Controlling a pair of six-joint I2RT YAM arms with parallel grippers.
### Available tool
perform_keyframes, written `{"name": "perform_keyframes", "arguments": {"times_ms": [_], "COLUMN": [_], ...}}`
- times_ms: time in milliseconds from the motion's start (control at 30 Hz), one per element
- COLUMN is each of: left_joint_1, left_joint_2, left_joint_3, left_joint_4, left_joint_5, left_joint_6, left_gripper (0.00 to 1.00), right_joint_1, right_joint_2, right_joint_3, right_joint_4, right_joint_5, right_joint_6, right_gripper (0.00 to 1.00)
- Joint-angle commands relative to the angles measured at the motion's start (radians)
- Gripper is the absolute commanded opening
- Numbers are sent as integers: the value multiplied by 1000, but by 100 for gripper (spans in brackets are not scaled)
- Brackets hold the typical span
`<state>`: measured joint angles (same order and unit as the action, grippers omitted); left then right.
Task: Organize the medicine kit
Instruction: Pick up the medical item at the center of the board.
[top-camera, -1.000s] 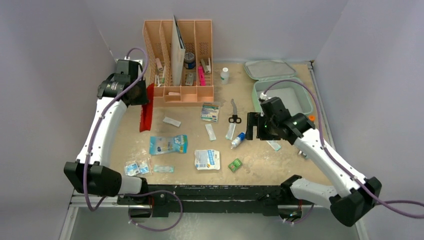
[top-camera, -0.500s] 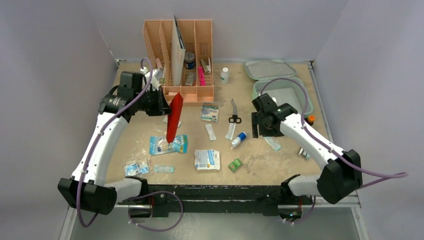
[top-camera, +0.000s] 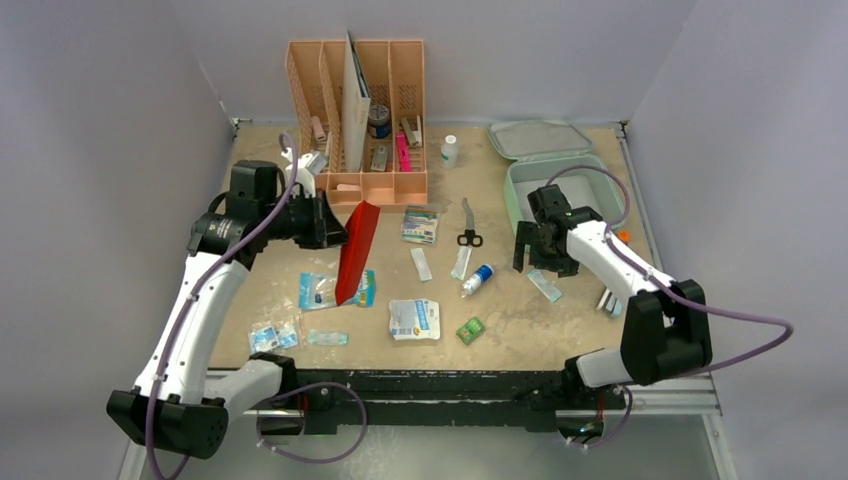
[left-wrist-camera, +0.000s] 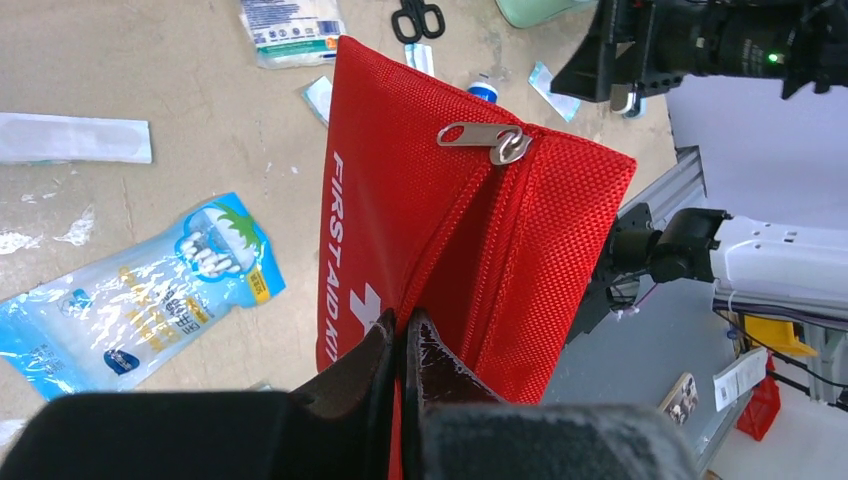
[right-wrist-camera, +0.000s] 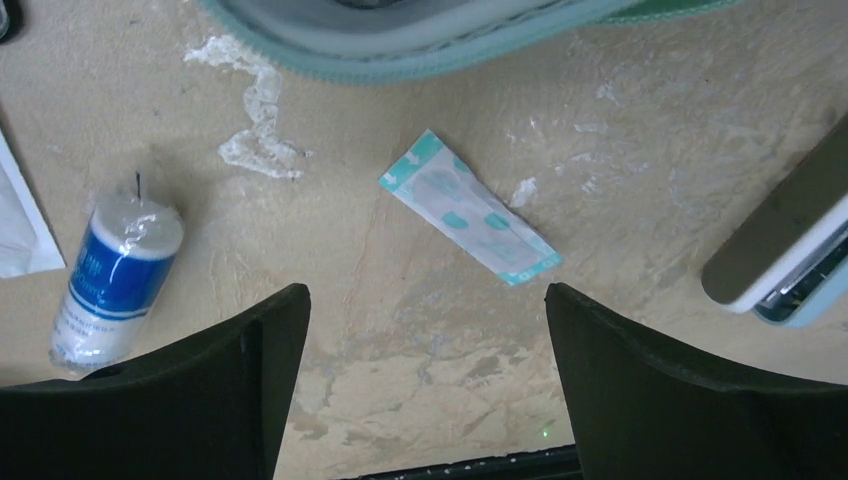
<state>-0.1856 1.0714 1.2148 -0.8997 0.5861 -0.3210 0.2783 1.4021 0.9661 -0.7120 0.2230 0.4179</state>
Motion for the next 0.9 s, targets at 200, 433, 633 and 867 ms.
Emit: {"name": "perform_keyframes", "arguments": {"times_ms": [200,433,633,867], "left_joint_1": [-3,-3,-3,-3], "left_joint_2": [-59,-71,-82,-102], "left_joint_3": [10,79,75,79], "left_joint_4": [4,-47,-45,-49], "left_joint_5": [24,-60,-105,-126], "left_joint_6": [15,49,65,77], "left_gripper": [0,0,0,0], "right_joint_1": [-81,-99,-99,-100], "right_joint_2": [63,122,154,190], "right_joint_3": [-56,-62,-49,-63], "right_joint_4": [131,154,138,146], "right_joint_5": [-125,-148,-147,-204], "right_joint_6": [-23,-27,-16,27], "right_gripper": [91,91,91,90]}}
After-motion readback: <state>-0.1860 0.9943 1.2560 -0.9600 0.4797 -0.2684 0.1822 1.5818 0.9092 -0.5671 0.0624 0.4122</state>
